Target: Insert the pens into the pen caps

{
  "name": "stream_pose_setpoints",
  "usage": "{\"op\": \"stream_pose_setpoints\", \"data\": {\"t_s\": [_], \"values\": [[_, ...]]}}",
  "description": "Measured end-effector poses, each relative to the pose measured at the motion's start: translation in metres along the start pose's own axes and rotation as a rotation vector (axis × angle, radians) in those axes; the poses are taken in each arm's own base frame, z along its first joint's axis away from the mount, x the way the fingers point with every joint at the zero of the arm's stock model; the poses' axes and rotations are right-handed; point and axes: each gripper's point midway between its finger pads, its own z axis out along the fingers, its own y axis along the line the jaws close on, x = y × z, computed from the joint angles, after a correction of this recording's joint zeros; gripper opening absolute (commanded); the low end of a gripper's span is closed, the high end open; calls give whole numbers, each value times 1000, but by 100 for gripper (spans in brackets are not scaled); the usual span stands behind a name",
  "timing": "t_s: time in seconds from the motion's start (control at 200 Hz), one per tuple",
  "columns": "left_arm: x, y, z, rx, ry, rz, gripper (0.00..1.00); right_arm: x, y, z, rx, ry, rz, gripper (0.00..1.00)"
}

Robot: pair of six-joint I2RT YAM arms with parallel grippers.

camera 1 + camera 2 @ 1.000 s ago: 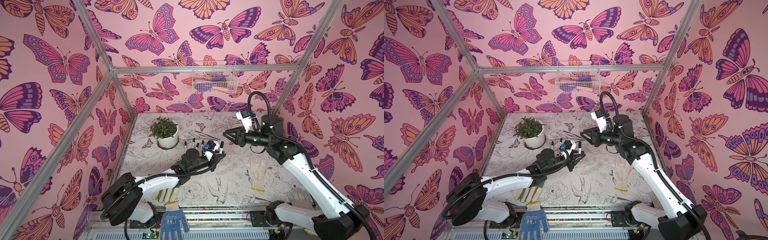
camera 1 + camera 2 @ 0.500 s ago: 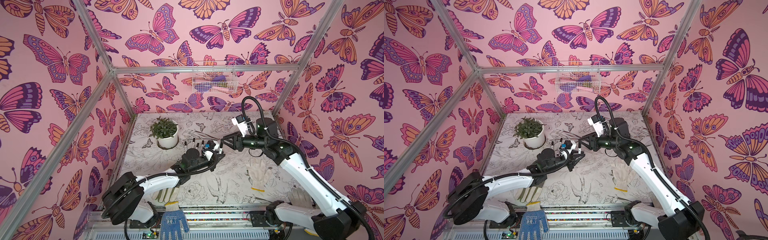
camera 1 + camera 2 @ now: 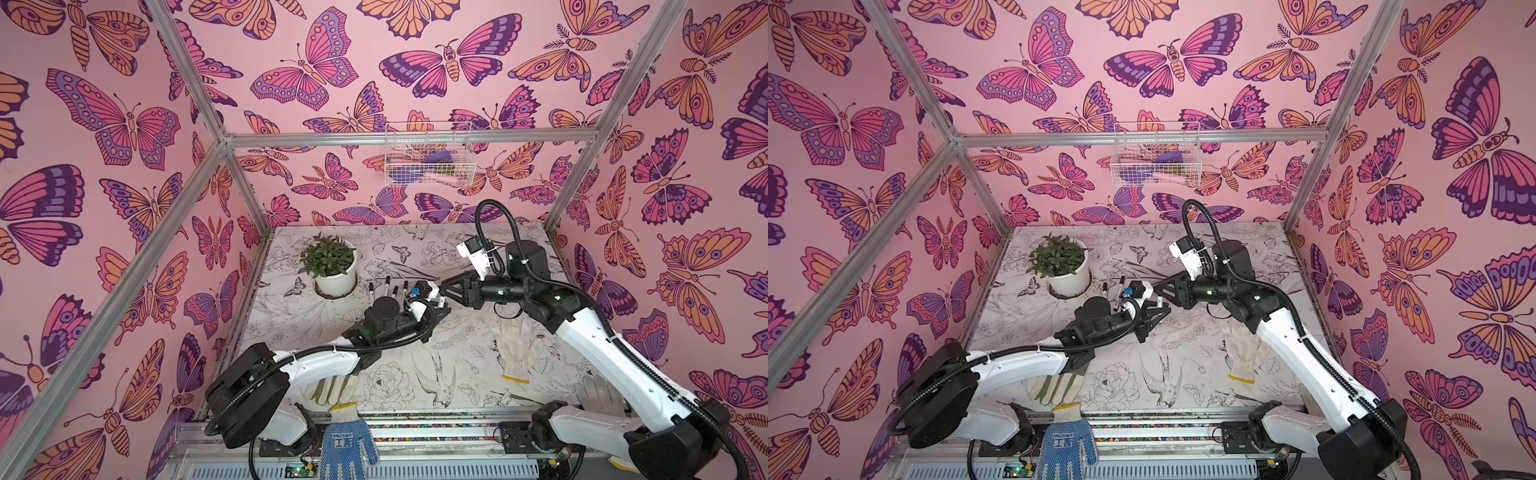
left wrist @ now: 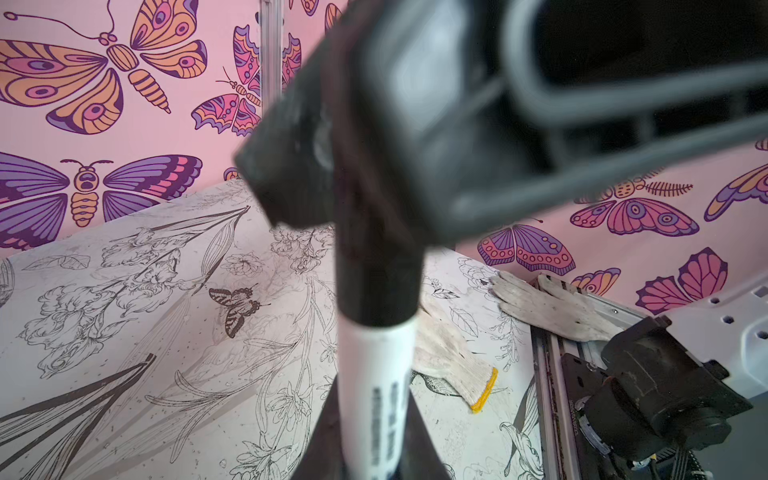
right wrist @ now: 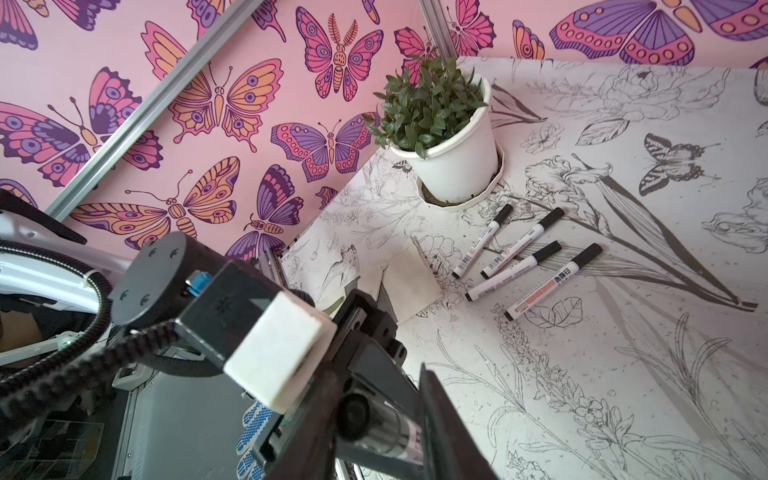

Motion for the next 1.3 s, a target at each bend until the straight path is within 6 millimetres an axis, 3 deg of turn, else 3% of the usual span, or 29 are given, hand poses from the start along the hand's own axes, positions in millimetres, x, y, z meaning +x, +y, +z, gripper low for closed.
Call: {"op": "stream_pose_setpoints", "data": {"t_s": [0.065,0.145,0.451,0.751,1.001,1.297], "values": [[6,2,0,-4,21,-22,0,0,-6,1,30,-5,-27,7],[8,5,0,-13,32,-43,0,-1,-15,1,70,-11,-49,0],[19,13,5,-50,77,-74,0,8,-30,11,97,3,-51,0],[26,42,13,-192,138,3,0,9,-52,23,155,7,-61,0],[29,64,10,-311,162,112,0,10,-60,34,187,27,-97,0],[30,78,4,-361,175,118,0,10,-66,45,203,29,-106,0]]}}
